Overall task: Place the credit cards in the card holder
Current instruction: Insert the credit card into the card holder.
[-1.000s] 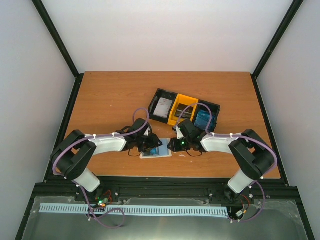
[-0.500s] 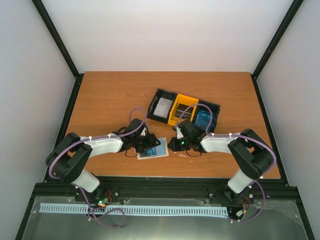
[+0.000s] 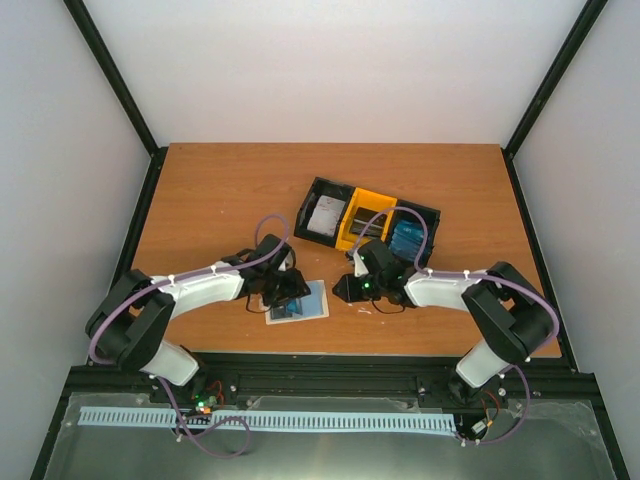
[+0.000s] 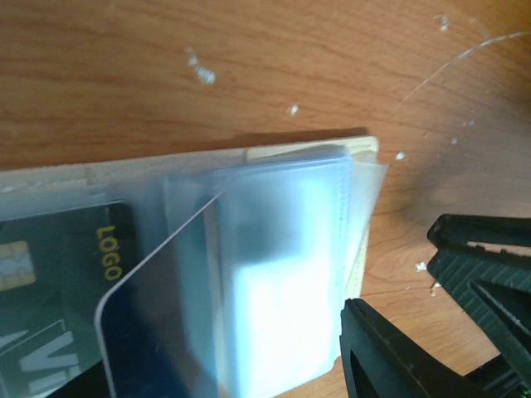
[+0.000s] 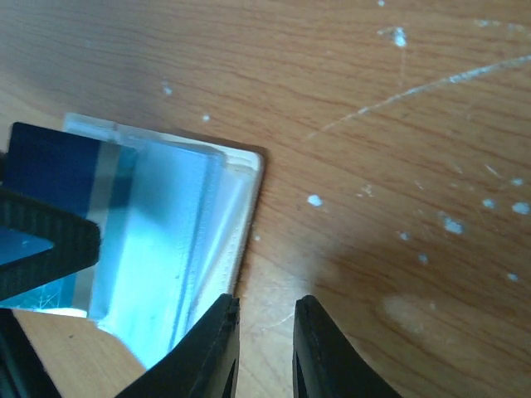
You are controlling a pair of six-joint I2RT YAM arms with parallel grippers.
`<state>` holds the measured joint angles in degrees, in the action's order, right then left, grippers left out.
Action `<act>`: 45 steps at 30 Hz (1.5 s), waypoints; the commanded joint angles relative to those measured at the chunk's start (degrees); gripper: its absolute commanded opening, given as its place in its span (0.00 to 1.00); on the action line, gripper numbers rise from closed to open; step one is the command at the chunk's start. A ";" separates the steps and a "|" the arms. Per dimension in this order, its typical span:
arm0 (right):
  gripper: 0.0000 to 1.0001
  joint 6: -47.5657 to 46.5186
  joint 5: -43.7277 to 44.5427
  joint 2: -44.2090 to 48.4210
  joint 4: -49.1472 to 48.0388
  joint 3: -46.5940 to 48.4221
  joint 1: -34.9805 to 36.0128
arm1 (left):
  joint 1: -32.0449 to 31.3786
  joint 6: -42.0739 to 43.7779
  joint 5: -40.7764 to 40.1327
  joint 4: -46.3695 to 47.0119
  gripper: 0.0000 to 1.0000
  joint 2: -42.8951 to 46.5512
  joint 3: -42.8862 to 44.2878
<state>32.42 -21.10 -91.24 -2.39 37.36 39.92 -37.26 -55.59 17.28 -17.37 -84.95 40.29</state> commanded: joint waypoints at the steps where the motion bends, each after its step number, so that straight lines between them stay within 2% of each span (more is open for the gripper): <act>1: 0.21 -1.18 -0.99 3.87 -3.62 -1.54 1.04 | 0.51 2.50 -0.29 -2.17 0.48 0.27 3.65; 5: 0.23 -2.27 0.96 6.03 -4.21 -1.89 3.67 | 0.69 2.08 0.49 -0.20 0.48 -1.34 3.34; 9: 0.31 -1.81 4.56 8.65 -6.16 -3.76 7.75 | 0.95 0.73 2.01 3.16 0.48 -2.08 1.18; 13: 0.34 -0.98 5.96 9.09 -6.70 -4.32 8.85 | 1.00 -1.34 2.82 6.36 0.47 -0.70 -1.84; 16: 0.35 -1.20 5.73 8.42 -6.70 -4.05 9.02 | 0.96 -1.66 1.71 6.25 0.54 1.08 -3.10; 26: 0.35 -0.88 4.40 7.26 -6.75 -3.00 9.47 | 0.96 -2.27 -0.82 1.78 0.58 5.73 -4.97; 33: 0.34 -0.80 3.82 6.62 -7.08 -2.53 9.45 | 0.97 -3.26 -1.94 -0.48 0.55 9.55 -6.65; 39: 0.34 -0.87 4.34 5.55 -6.28 -2.13 9.47 | 0.96 -2.83 -3.90 -3.53 0.56 9.46 -6.19; 45: 0.33 -0.74 9.03 4.05 -1.94 -0.47 9.47 | 1.00 -1.84 -4.38 -4.50 0.58 7.88 -5.05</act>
<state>31.35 -15.92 -86.08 -6.57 34.76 48.86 -36.62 -57.93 14.31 -19.40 -76.20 33.67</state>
